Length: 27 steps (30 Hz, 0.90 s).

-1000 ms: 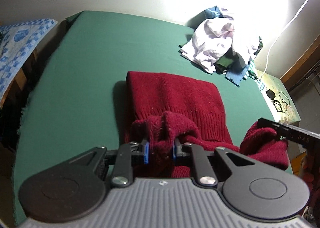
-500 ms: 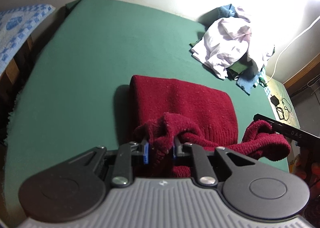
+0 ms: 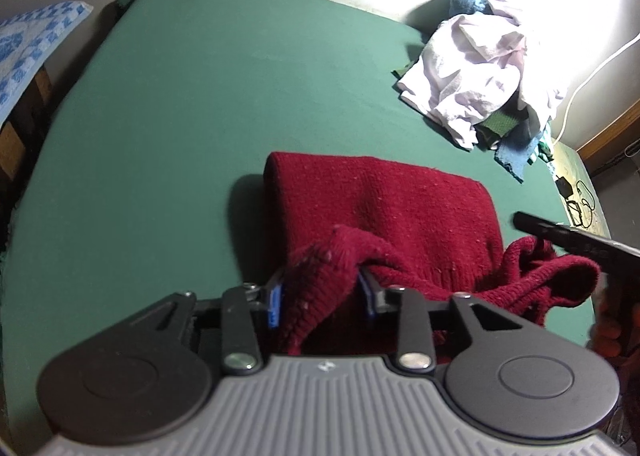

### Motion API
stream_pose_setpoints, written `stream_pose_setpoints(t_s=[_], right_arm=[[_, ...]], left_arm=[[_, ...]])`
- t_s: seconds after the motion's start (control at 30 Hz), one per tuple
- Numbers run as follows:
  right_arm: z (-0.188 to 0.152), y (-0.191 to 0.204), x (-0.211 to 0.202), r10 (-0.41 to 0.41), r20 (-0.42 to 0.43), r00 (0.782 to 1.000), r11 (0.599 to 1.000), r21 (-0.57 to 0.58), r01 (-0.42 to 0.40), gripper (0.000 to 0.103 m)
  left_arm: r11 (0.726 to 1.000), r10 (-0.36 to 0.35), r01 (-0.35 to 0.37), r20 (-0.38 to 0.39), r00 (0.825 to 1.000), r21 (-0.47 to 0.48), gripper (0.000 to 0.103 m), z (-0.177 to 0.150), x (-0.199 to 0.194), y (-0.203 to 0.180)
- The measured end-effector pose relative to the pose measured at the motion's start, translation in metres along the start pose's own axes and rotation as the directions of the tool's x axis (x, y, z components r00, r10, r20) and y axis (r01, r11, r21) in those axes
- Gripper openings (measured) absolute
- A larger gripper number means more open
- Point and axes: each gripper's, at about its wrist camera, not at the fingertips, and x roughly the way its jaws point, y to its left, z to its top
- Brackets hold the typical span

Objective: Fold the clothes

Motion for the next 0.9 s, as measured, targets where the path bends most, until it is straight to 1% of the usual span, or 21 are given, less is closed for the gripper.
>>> stream_pose_setpoints(t_s=[0.03,0.07,0.13,0.17,0.2,0.23,0.33,0.43,0.47,0.53,0.6,0.67,0.7,0.8,0.9], right_arm=[[0.001,-0.004,-0.009,0.012,0.018,1.000,1.000,0.002,-0.012,0.041],[0.001,-0.008,-0.018,0.024,0.037,0.999,1.000,0.002,-0.024,0.044],[-0.002,-0.016,-0.037,0.048,0.066,0.997,0.999,-0.017,-0.047,0.055],[-0.005,-0.019,-0.045,0.063,0.071,0.995,0.997,-0.039,-0.060,0.059],[-0.008,-0.021,-0.050,0.075,0.068,0.995,0.995,-0.066,-0.071,0.065],[-0.012,-0.020,-0.051,0.083,0.054,0.995,0.992,-0.102,-0.077,0.067],[-0.023,-0.014,-0.046,0.099,0.006,0.995,0.973,-0.209,-0.095,0.067],[-0.029,-0.003,-0.028,0.107,-0.011,0.994,0.961,-0.253,-0.107,0.067],[-0.030,0.000,-0.022,0.116,-0.008,0.993,0.960,-0.254,-0.114,0.067],[-0.030,0.001,-0.014,0.145,0.009,0.989,0.963,-0.231,-0.139,0.067],[-0.029,0.005,-0.007,0.166,0.011,0.986,0.962,-0.220,-0.160,0.067],[-0.029,0.009,-0.002,0.181,0.012,0.983,0.957,-0.233,-0.173,0.067],[-0.028,0.010,0.000,0.187,0.009,0.982,0.955,-0.235,-0.179,0.067],[-0.029,0.011,0.006,0.196,-0.016,0.980,0.954,-0.226,-0.195,0.067],[-0.029,0.011,0.013,0.206,-0.040,0.978,0.953,-0.217,-0.209,0.066]], left_arm=[[1.000,0.001,-0.001,-0.001,1.000,-0.005,0.045,0.000,0.001,0.002],[1.000,0.000,0.000,-0.002,1.000,-0.011,0.046,0.000,0.001,0.004],[1.000,-0.003,0.003,-0.001,1.000,-0.018,0.048,0.000,0.001,0.007],[1.000,-0.005,0.005,-0.001,1.000,-0.020,0.049,0.000,0.002,0.008],[1.000,-0.007,0.007,0.001,1.000,-0.019,0.049,-0.001,0.002,0.008],[1.000,-0.007,0.007,0.002,1.000,-0.011,0.050,-0.001,0.002,0.008],[1.000,-0.003,0.003,0.008,1.000,0.020,0.057,-0.001,0.000,0.008],[0.999,-0.021,0.020,0.023,1.000,0.040,0.063,-0.002,-0.010,0.015],[0.999,-0.029,0.028,0.029,0.999,0.046,0.063,-0.002,-0.014,0.018],[0.998,-0.044,0.041,0.052,0.998,0.057,0.069,-0.003,-0.024,0.022],[0.996,-0.067,0.061,0.084,0.994,0.067,0.072,-0.004,-0.036,0.026],[0.994,-0.097,0.088,0.124,0.988,0.071,0.079,-0.004,-0.047,0.029],[0.992,-0.111,0.101,0.144,0.983,0.073,0.088,-0.004,-0.053,0.031],[0.989,-0.127,0.109,0.189,0.974,0.101,0.089,-0.007,-0.063,0.033],[0.986,-0.129,0.105,0.189,0.974,0.131,0.089,-0.013,-0.059,0.043]])
